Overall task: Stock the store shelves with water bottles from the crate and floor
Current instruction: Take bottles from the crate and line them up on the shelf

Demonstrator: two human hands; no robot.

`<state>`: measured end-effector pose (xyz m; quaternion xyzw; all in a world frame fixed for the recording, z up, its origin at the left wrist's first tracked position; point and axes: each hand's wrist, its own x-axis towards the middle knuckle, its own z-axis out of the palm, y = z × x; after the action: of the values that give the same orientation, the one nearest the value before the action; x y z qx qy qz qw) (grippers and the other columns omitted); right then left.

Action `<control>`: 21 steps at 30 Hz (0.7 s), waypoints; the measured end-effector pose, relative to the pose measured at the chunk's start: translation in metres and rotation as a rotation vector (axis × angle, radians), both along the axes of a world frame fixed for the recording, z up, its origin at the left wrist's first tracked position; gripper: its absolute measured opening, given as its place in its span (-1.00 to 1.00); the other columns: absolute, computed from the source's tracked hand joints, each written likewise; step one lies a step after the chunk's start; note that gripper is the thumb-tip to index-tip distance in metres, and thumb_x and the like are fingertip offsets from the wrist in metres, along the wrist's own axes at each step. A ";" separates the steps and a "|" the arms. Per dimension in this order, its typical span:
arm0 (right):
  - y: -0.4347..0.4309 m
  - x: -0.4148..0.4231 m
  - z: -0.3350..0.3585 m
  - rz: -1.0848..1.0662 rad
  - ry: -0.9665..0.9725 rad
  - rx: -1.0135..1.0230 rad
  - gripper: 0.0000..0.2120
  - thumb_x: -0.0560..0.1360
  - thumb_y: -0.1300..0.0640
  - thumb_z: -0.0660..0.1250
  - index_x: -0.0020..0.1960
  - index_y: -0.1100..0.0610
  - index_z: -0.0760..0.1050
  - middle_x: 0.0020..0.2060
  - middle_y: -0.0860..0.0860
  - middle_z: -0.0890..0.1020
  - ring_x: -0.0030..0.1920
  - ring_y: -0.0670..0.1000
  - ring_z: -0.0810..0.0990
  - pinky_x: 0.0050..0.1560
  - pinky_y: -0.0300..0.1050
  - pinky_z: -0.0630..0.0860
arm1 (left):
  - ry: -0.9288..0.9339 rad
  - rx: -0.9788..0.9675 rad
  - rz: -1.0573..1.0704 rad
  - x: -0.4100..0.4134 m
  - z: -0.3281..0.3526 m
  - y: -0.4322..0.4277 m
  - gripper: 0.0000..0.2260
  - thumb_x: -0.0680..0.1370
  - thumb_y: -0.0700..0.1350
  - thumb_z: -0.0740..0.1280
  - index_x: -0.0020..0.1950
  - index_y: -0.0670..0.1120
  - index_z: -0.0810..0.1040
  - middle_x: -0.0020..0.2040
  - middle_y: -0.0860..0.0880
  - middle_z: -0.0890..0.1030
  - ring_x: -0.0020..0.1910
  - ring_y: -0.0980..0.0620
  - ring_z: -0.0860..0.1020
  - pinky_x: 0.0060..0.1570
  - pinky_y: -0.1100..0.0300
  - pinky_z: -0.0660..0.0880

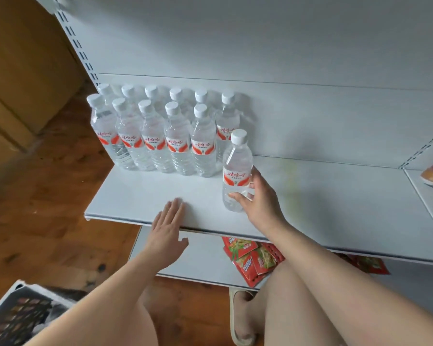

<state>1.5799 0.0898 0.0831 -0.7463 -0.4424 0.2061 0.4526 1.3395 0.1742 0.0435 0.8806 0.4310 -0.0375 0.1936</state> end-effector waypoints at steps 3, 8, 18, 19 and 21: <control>0.030 0.013 -0.006 0.049 -0.077 -0.012 -0.36 0.48 0.08 0.50 0.46 -0.09 0.30 0.27 -0.07 0.60 0.26 -0.01 0.57 0.28 0.03 0.54 | 0.143 0.068 -0.061 0.002 -0.008 0.002 -0.01 0.58 0.05 0.31 0.54 -0.07 -0.52 0.52 0.00 -0.55 0.55 -0.06 -0.48 0.56 0.03 -0.36; 0.067 0.024 -0.015 0.022 -0.132 0.006 -0.34 0.50 0.03 0.48 0.51 0.00 0.27 0.30 0.00 0.58 0.27 0.08 0.57 0.24 0.12 0.56 | 0.119 0.061 -0.052 0.000 -0.018 0.006 0.04 0.53 0.07 0.34 0.54 -0.05 -0.52 0.51 0.02 -0.57 0.52 -0.02 -0.52 0.51 0.06 -0.43; 0.088 0.029 -0.004 -0.082 -0.332 -0.265 -0.54 0.54 -0.16 0.39 0.18 0.22 0.49 0.05 0.17 0.67 0.10 0.25 0.59 0.04 0.03 0.52 | 0.057 0.038 -0.050 -0.003 -0.023 0.010 0.05 0.51 0.07 0.37 0.57 -0.04 -0.47 0.55 0.01 -0.51 0.53 -0.02 -0.51 0.53 0.07 -0.42; 0.084 0.024 -0.003 -0.103 -0.299 -0.321 -0.54 0.54 -0.16 0.39 0.15 0.23 0.49 0.05 0.18 0.67 0.13 0.26 0.58 0.05 0.02 0.50 | 0.071 0.031 -0.052 -0.002 -0.020 0.011 0.04 0.53 0.09 0.37 0.57 -0.05 -0.46 0.54 0.01 -0.52 0.53 -0.03 -0.51 0.53 0.08 -0.42; 0.069 0.005 0.001 -0.158 -0.184 -0.348 -0.56 0.52 -0.08 0.44 0.18 0.23 0.47 0.12 0.18 0.63 0.20 0.24 0.55 0.12 -0.02 0.46 | 0.066 -0.022 -0.048 -0.002 -0.010 0.011 -0.01 0.57 0.12 0.35 0.59 -0.06 -0.42 0.56 0.02 -0.48 0.56 -0.01 -0.45 0.53 0.10 -0.38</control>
<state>1.5849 0.1585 0.0842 -0.8612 -0.3797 0.1742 0.2895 1.3375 0.1855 0.0334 0.8868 0.4152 -0.0759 0.1880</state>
